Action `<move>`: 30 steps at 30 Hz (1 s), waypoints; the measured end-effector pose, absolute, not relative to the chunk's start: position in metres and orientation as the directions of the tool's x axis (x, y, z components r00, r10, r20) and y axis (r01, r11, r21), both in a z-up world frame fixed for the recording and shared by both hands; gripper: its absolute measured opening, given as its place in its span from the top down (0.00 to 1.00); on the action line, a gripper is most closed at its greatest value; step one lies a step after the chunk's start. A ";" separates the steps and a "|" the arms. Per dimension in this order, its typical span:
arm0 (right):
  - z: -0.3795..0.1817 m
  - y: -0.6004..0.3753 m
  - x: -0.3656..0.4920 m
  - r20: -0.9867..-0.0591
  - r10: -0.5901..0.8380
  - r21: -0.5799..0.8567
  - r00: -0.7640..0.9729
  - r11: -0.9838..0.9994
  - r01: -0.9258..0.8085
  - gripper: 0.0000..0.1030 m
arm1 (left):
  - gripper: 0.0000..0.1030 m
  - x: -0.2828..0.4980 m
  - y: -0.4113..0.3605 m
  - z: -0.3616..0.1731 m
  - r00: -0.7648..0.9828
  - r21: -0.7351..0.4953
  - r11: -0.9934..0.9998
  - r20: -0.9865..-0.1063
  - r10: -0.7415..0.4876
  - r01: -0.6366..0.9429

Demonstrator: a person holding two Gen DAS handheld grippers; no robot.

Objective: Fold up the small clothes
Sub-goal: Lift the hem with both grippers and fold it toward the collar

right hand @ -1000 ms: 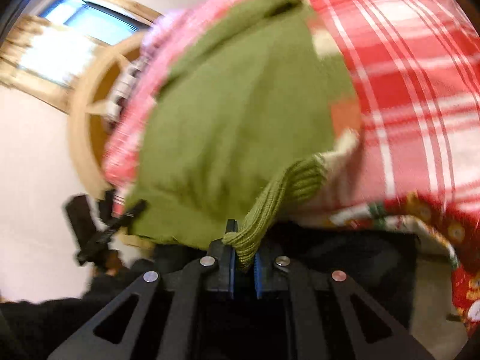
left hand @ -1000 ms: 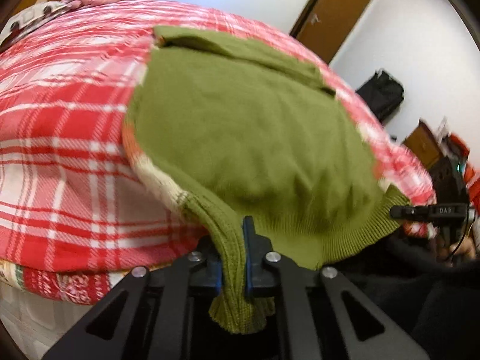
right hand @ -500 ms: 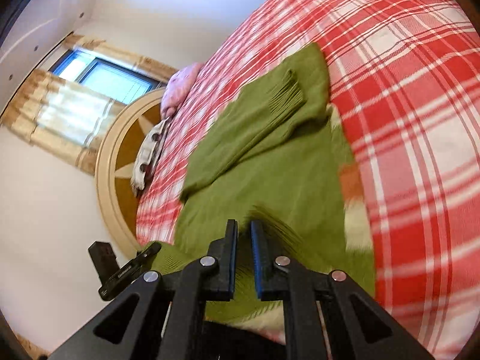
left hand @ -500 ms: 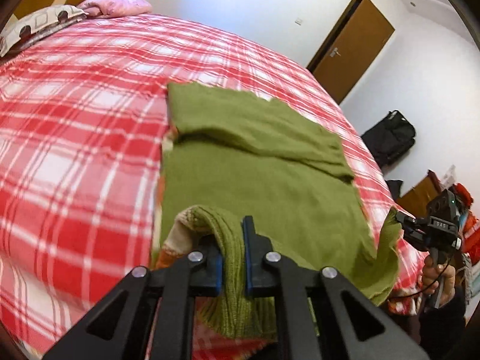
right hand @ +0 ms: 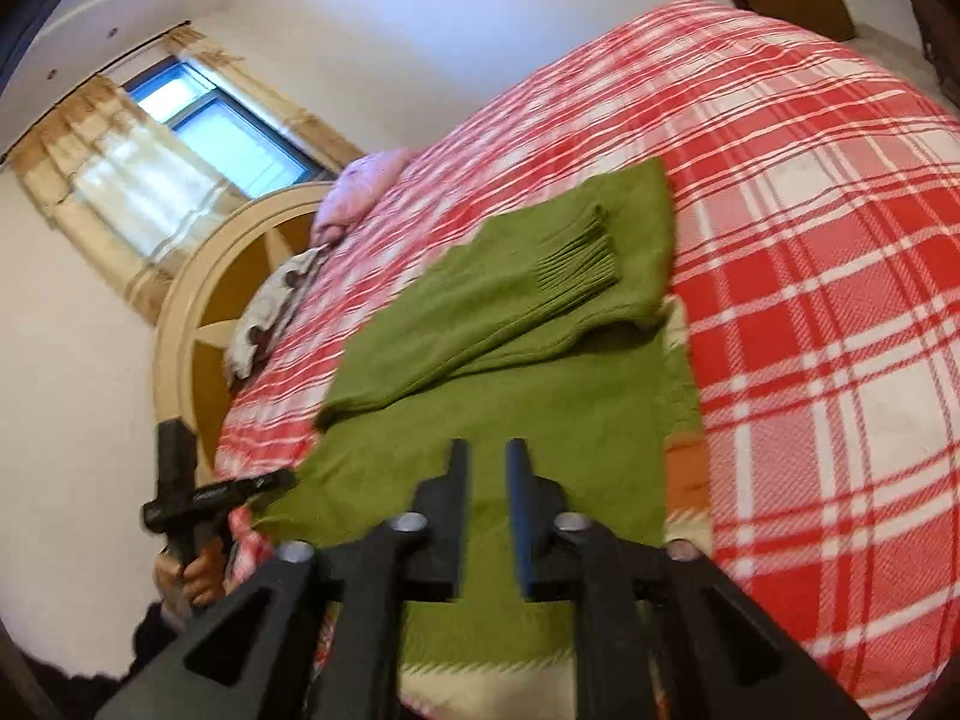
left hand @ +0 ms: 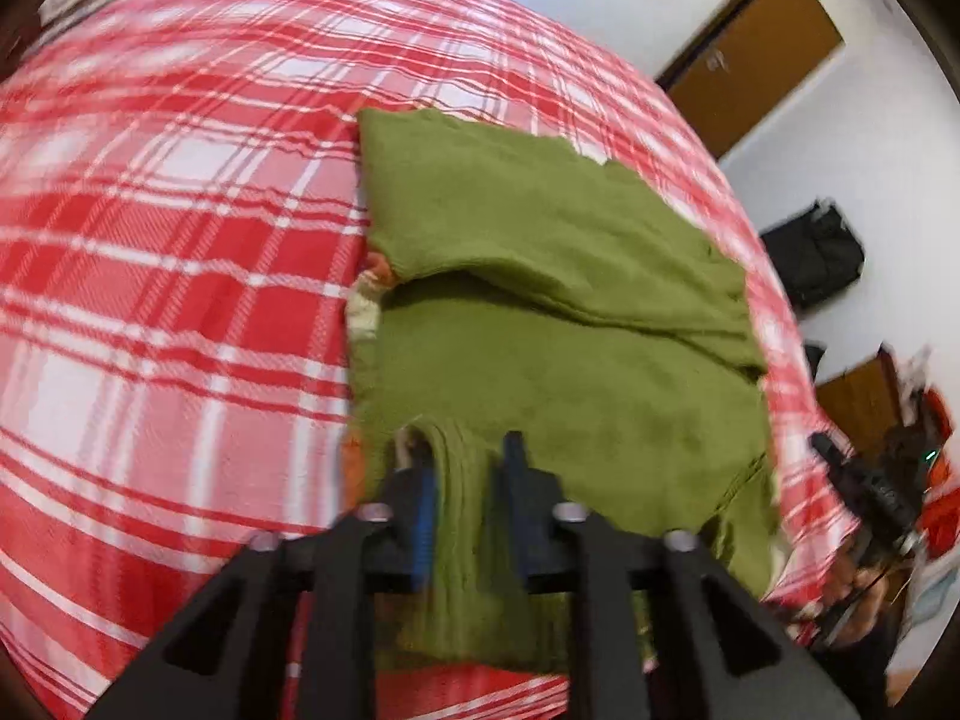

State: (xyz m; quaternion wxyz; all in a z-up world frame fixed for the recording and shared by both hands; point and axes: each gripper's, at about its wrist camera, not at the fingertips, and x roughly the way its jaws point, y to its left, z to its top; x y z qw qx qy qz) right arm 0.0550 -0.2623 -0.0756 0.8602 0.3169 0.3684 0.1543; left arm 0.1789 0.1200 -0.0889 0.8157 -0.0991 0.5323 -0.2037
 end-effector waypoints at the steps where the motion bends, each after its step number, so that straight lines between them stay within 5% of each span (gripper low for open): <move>1: -0.079 -0.263 0.054 -0.523 0.515 0.675 0.679 0.737 -0.039 0.23 | 0.47 0.178 0.124 -0.084 0.389 -0.319 0.919 -0.836 -0.388 0.232; 2: -0.080 -0.264 0.048 -0.488 0.541 0.708 0.686 0.705 -0.052 0.16 | 0.31 0.175 0.130 -0.077 0.450 -0.242 0.943 -0.833 -0.323 0.230; 4: -0.083 -0.264 0.037 -0.429 0.571 0.754 0.700 0.653 -0.071 0.16 | 0.23 0.168 0.144 -0.065 0.539 -0.143 0.964 -0.805 -0.246 0.226; 8: -0.078 -0.253 0.032 -0.483 0.539 0.704 0.690 0.708 -0.060 0.16 | 0.23 0.151 0.171 -0.051 0.646 -0.026 0.974 -0.745 -0.168 0.223; 15: -0.073 -0.233 0.025 -0.581 0.465 0.554 0.668 0.827 -0.093 0.16 | 0.23 0.104 0.168 -0.065 0.830 0.432 0.849 -0.558 -0.012 0.303; 24: -0.079 -0.244 0.018 -0.577 0.438 0.597 0.690 0.802 -0.011 0.16 | 0.22 0.077 0.095 -0.111 0.802 0.662 0.481 -0.571 -0.174 0.576; 30: -0.074 -0.252 0.008 -0.570 0.409 0.590 0.712 0.807 0.009 0.16 | 0.21 0.131 0.059 -0.093 0.727 0.516 0.549 -0.625 -0.284 0.658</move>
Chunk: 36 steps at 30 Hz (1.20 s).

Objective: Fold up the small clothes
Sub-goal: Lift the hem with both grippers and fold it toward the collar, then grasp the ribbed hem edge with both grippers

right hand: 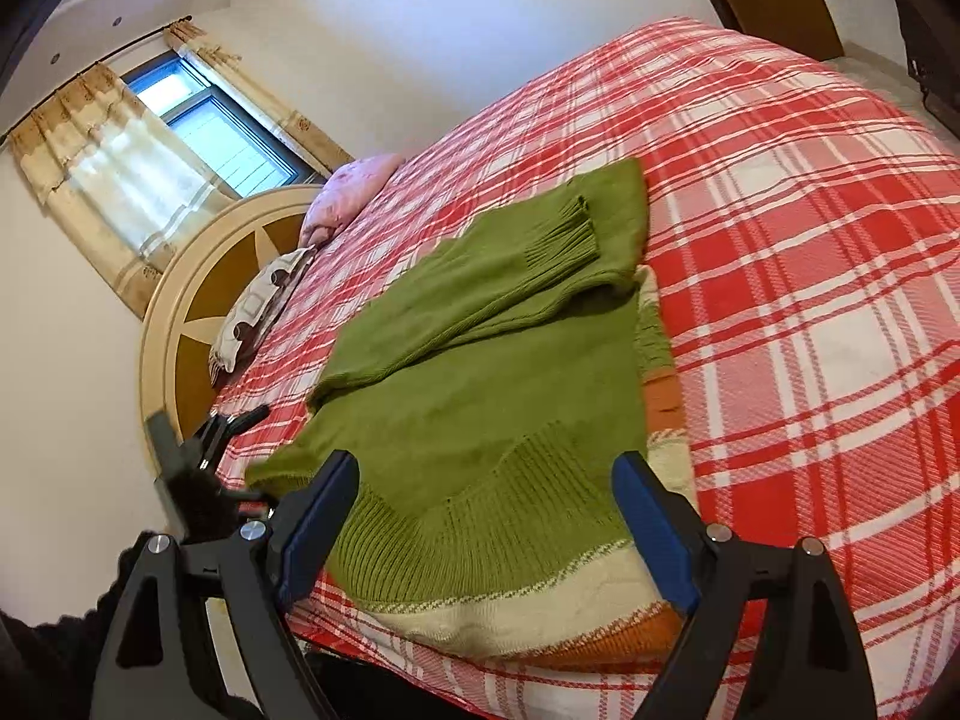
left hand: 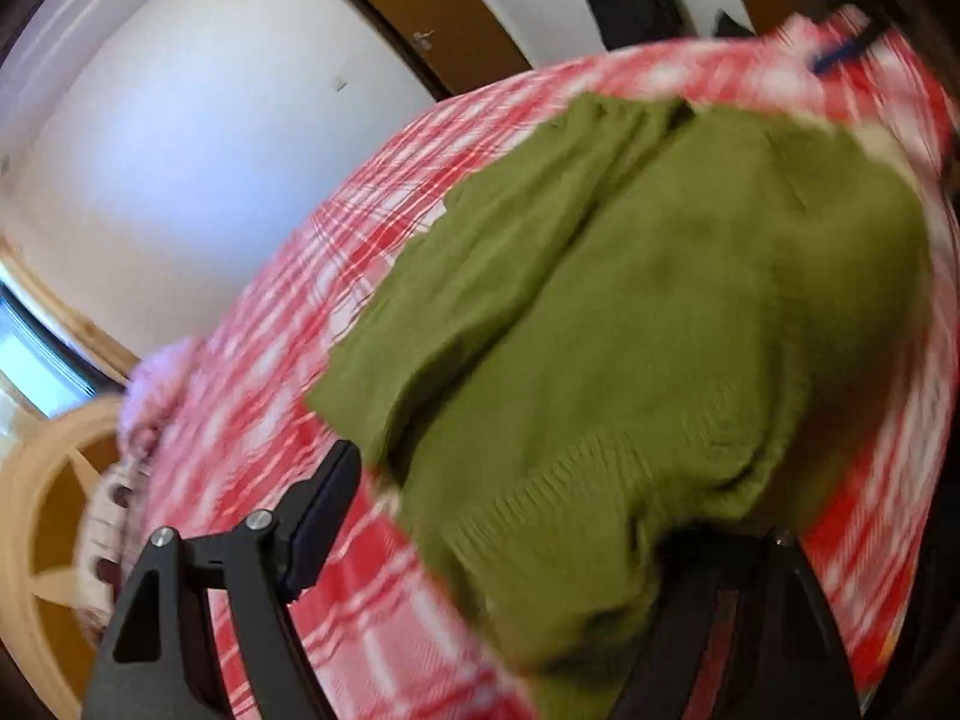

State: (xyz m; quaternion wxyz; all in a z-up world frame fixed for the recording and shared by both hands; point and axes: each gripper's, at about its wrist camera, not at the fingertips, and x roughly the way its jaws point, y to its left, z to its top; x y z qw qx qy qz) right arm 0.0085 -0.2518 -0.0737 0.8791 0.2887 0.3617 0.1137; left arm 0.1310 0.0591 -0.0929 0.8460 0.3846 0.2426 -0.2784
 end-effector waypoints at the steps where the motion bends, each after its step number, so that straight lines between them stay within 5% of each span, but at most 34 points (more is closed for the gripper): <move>1: -0.072 -0.251 0.007 -0.575 0.403 0.578 0.712 0.816 0.006 0.16 | 0.21 0.145 0.056 -0.092 0.698 0.464 0.575 -0.655 -0.290 0.674; 14: -0.097 -0.213 0.033 -0.737 0.197 0.180 0.647 0.979 -0.093 0.19 | 0.22 0.164 0.042 -0.092 0.538 0.240 0.579 -0.729 -0.423 0.779; 16: -0.104 -0.203 0.042 -0.752 0.170 0.112 0.637 0.985 -0.130 0.32 | 0.22 0.169 0.040 -0.093 0.530 0.225 0.585 -0.735 -0.423 0.779; 18: -0.107 -0.195 0.049 -0.761 0.170 0.088 0.626 0.983 -0.160 0.43 | 0.22 0.176 0.038 -0.095 0.515 0.200 0.597 -0.748 -0.420 0.777; 27: -0.121 -0.179 0.058 -0.782 0.196 0.051 0.592 0.966 -0.252 0.43 | 0.21 0.198 0.037 -0.110 0.414 0.062 0.642 -0.810 -0.415 0.764; 29: -0.122 -0.171 0.050 -0.791 0.167 -0.010 0.588 0.958 -0.286 0.70 | 0.21 0.202 0.038 -0.109 0.391 0.033 0.647 -0.820 -0.419 0.762; 31: -0.122 -0.168 0.045 -0.793 0.170 -0.013 0.585 0.955 -0.295 0.80 | 0.21 0.206 0.036 -0.111 0.362 0.002 0.653 -0.834 -0.417 0.758; 36: -0.122 -0.173 0.048 -0.785 0.195 0.047 0.588 0.965 -0.258 0.83 | 0.22 0.209 0.028 -0.115 0.337 -0.030 0.672 -0.849 -0.408 0.740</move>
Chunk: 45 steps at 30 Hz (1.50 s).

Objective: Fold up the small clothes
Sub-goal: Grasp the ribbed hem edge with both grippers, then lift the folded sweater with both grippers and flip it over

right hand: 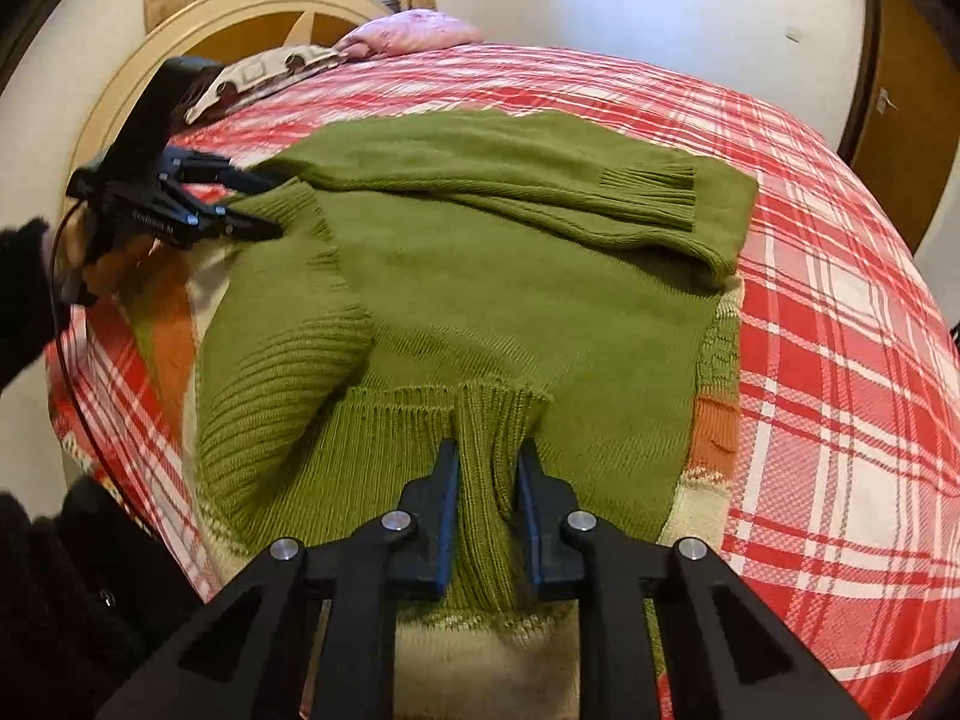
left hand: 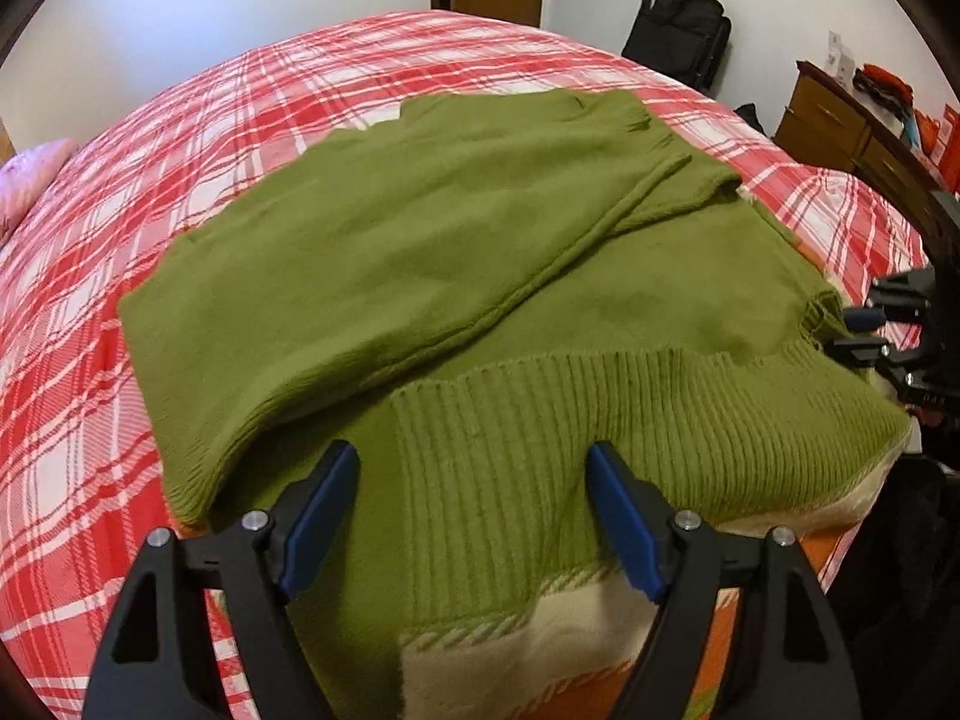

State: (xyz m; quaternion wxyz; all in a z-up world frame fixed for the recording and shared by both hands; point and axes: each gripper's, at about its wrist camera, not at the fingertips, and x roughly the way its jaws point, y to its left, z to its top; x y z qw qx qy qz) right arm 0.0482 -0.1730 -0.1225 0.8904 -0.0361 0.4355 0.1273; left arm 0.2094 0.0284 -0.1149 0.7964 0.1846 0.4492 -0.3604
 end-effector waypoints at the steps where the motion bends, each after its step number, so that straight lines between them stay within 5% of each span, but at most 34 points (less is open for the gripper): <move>1: -0.122 -0.173 0.048 -0.784 0.195 0.052 0.589 0.967 -0.251 0.85 | 0.22 0.209 0.028 -0.115 0.336 -0.030 0.677 -0.851 -0.403 0.736; 5: -0.106 -0.176 0.040 -0.754 0.177 0.045 0.632 0.975 -0.218 0.87 | 0.39 0.205 0.031 -0.111 0.319 -0.069 0.699 -0.855 -0.410 0.712; 8: -0.090 -0.186 0.029 -0.722 0.113 0.015 0.683 0.989 -0.147 0.87 | 0.42 0.202 0.037 -0.109 0.300 -0.127 0.720 -0.850 -0.434 0.682; 19: -0.095 -0.212 0.014 -0.707 -0.017 0.002 0.707 1.000 0.027 0.87 | 0.22 0.211 0.032 -0.110 0.267 -0.230 0.759 -0.842 -0.469 0.610; 21: -0.097 -0.214 0.015 -0.708 -0.007 0.023 0.706 0.999 0.032 0.87 | 0.31 0.208 0.032 -0.110 0.294 -0.220 0.775 -0.837 -0.462 0.592; 23: -0.096 -0.215 0.014 -0.703 -0.005 0.029 0.711 0.999 0.036 0.87 | 0.68 0.201 0.032 -0.109 0.350 -0.153 0.800 -0.840 -0.415 0.581; 26: -0.090 -0.215 0.010 -0.684 0.007 0.049 0.729 0.998 0.036 0.87 | 0.87 0.196 0.043 -0.107 0.339 -0.217 0.808 -0.825 -0.451 0.547; 31: -0.076 -0.212 0.008 -0.652 0.018 0.068 0.758 0.997 0.035 0.87 | 0.88 0.174 0.046 -0.099 0.373 -0.246 0.791 -0.777 -0.506 0.561; 36: -0.066 -0.205 0.007 -0.630 -0.014 0.031 0.777 0.999 0.044 0.87 | 0.88 0.161 0.045 -0.081 0.501 -0.143 0.834 -0.741 -0.447 0.533; 45: -0.028 -0.206 0.019 -0.565 0.010 0.064 0.825 0.997 0.031 0.87 | 0.89 0.163 0.059 -0.046 0.613 -0.135 0.889 -0.679 -0.404 0.437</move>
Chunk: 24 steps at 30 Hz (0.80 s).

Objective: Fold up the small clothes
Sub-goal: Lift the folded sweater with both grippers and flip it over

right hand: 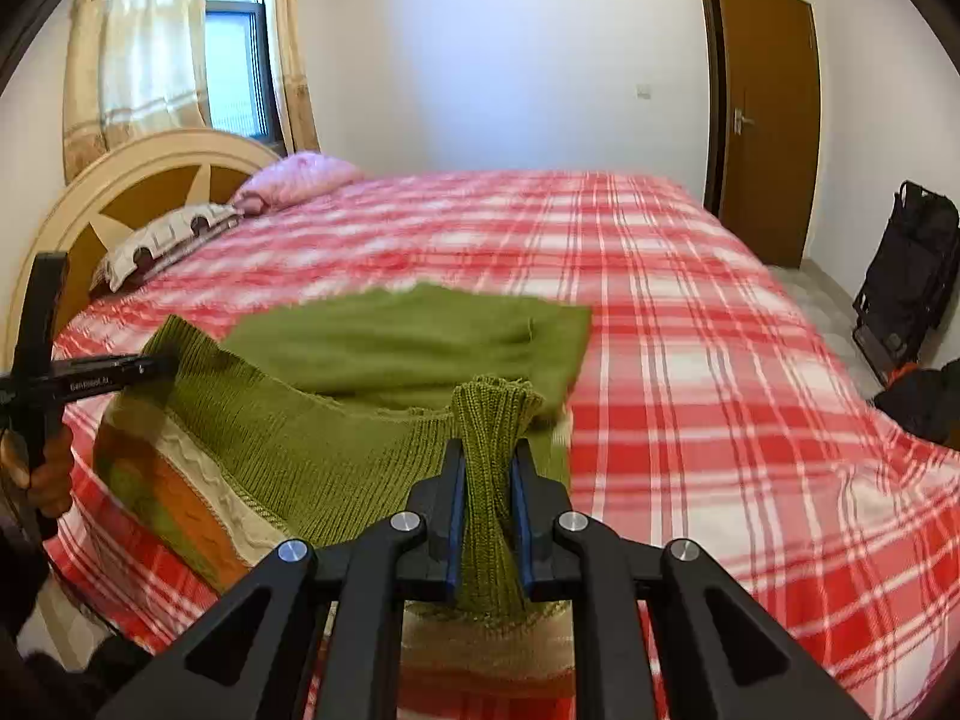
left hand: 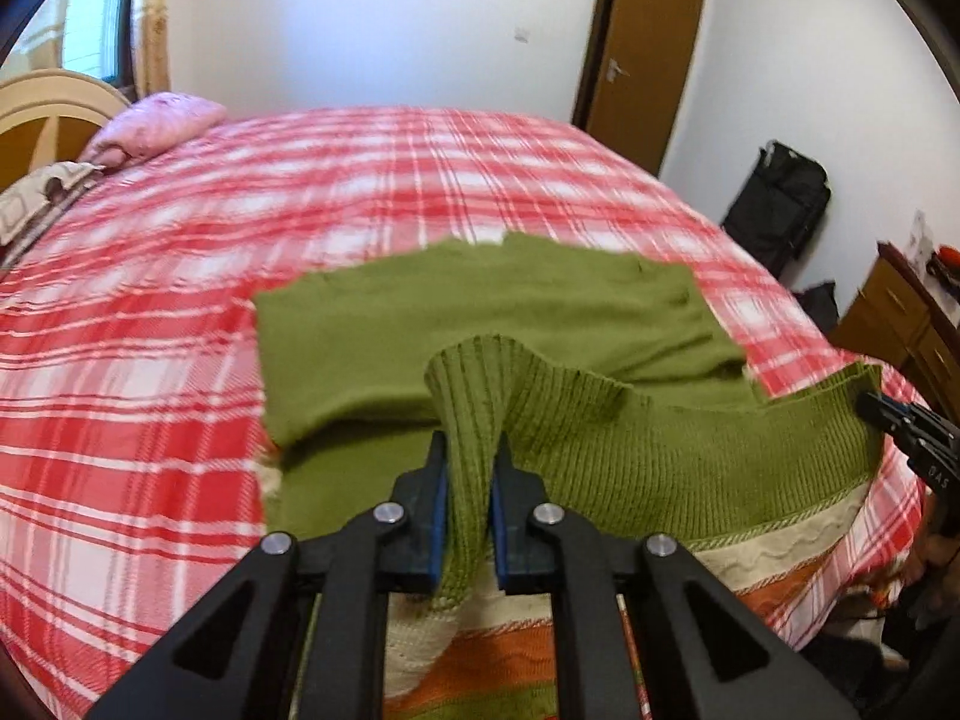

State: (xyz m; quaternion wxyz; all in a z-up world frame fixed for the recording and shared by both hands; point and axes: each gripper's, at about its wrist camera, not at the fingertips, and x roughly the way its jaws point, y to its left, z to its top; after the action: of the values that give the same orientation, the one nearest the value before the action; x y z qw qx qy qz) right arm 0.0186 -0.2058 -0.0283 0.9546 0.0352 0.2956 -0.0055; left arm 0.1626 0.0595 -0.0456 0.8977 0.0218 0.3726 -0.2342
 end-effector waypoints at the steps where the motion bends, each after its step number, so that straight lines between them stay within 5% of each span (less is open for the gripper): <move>1: -0.022 -0.204 0.022 -0.552 0.008 0.053 0.834 0.998 0.026 0.87 | 0.89 0.162 0.062 -0.043 0.624 -0.138 0.895 -0.672 -0.399 0.423; 24: 0.013 -0.185 0.159 -0.466 -0.060 -0.092 0.883 0.996 0.019 0.87 | 0.88 0.234 0.071 -0.022 0.745 -0.168 0.963 -0.610 -0.271 0.212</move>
State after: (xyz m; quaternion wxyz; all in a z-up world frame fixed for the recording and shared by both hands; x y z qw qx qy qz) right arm 0.1586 -0.1853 0.0129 0.9693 -0.0424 0.2414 -0.0205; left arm 0.2339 0.0707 -0.0217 0.9329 -0.0441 0.3331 -0.1294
